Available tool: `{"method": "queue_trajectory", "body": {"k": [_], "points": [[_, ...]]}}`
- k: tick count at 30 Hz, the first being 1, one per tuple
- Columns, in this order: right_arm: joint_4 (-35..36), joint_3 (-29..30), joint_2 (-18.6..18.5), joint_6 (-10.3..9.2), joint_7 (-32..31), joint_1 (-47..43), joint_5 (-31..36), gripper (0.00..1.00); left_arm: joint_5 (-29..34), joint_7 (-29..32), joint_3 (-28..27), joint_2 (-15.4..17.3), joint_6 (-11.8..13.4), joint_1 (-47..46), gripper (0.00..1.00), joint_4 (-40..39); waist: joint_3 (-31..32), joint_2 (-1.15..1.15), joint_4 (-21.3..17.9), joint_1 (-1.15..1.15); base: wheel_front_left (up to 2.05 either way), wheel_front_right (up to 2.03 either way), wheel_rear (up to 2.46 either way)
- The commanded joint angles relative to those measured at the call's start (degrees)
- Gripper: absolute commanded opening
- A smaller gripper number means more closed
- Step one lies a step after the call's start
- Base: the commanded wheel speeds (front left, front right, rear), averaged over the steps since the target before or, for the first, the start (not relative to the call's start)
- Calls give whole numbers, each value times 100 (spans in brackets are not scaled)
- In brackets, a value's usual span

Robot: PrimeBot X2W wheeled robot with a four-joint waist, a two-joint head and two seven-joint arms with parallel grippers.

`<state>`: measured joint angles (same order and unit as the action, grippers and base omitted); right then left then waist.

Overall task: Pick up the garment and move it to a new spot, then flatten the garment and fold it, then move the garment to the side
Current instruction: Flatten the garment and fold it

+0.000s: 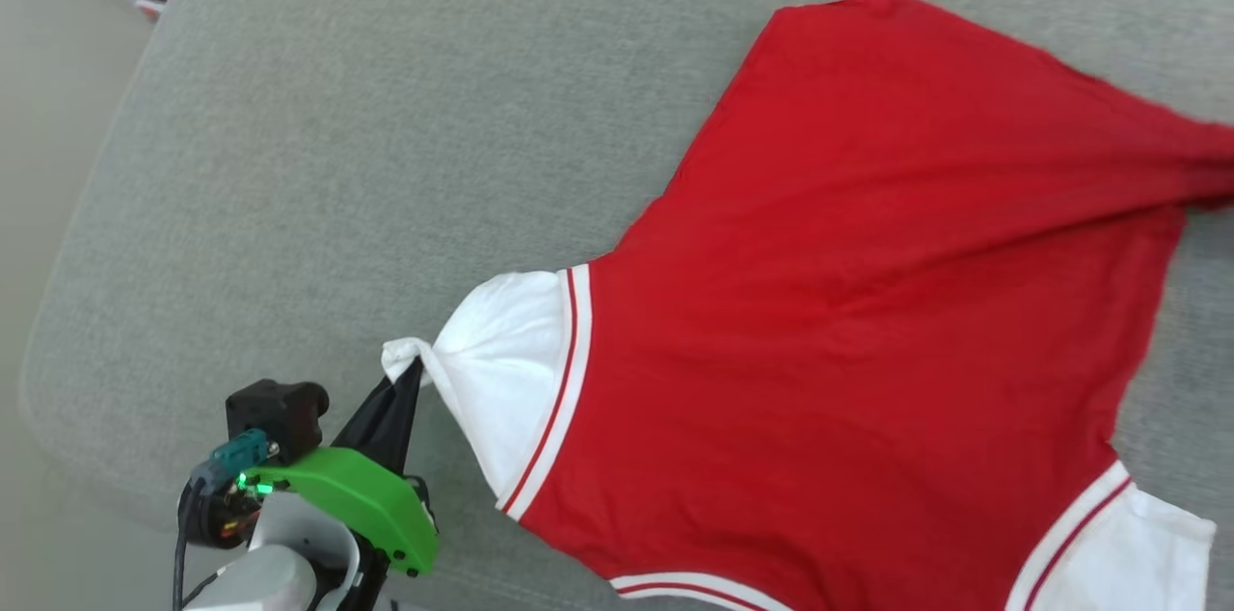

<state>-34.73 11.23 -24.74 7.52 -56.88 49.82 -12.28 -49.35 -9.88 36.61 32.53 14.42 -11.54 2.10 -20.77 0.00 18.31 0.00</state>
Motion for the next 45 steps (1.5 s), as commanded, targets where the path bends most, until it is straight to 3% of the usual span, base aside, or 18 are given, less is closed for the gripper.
{"method": "queue_trajectory", "body": {"k": [1,11,18,25,29,30,31,37,41,45], "points": [[169,54,-14,-3,19,-358,-125,0,-49,19,-44,61,63,83,0,17,408,0,-461,0,0,0,0],[1887,617,449,-3,191,-2776,-864,0,-286,158,-169,285,310,547,0,-75,955,0,-1204,0,0,0,0],[2876,1138,1202,-3,355,-4163,-1064,0,-386,194,-259,451,479,838,0,-208,1227,0,-1606,0,0,0,0],[3475,1586,1926,-3,417,-5337,-1099,0,-476,244,-297,549,611,1079,0,-290,1369,0,-1779,0,0,0,0],[3501,1746,2136,-3,572,-5618,-1262,0,-484,261,-308,578,661,1114,0,-331,1368,0,-1827,0,0,0,0],[3463,1746,2154,-3,636,-5642,-1311,18,-488,272,-304,581,669,1120,0,-339,1366,0,-1836,0,0,0,0],[3414,1745,2169,-3,727,-5655,-1399,100,-492,283,-300,581,678,1127,0,-347,1370,0,-1845,0,0,0,0],[3377,1492,2183,-3,1794,-5538,-1686,100,-499,341,-279,595,734,1147,0,-412,1385,0,-1854,0,0,0,0],[3543,1262,2142,-3,3037,-5175,-1454,100,-452,370,-256,605,760,1080,0,-489,1356,0,-1795,0,0,0,0],[3401,980,1979,-3,3825,-4801,-1350,100,-382,386,-215,579,761,956,0,-549,1277,0,-1681,0,0,0,0]]}}
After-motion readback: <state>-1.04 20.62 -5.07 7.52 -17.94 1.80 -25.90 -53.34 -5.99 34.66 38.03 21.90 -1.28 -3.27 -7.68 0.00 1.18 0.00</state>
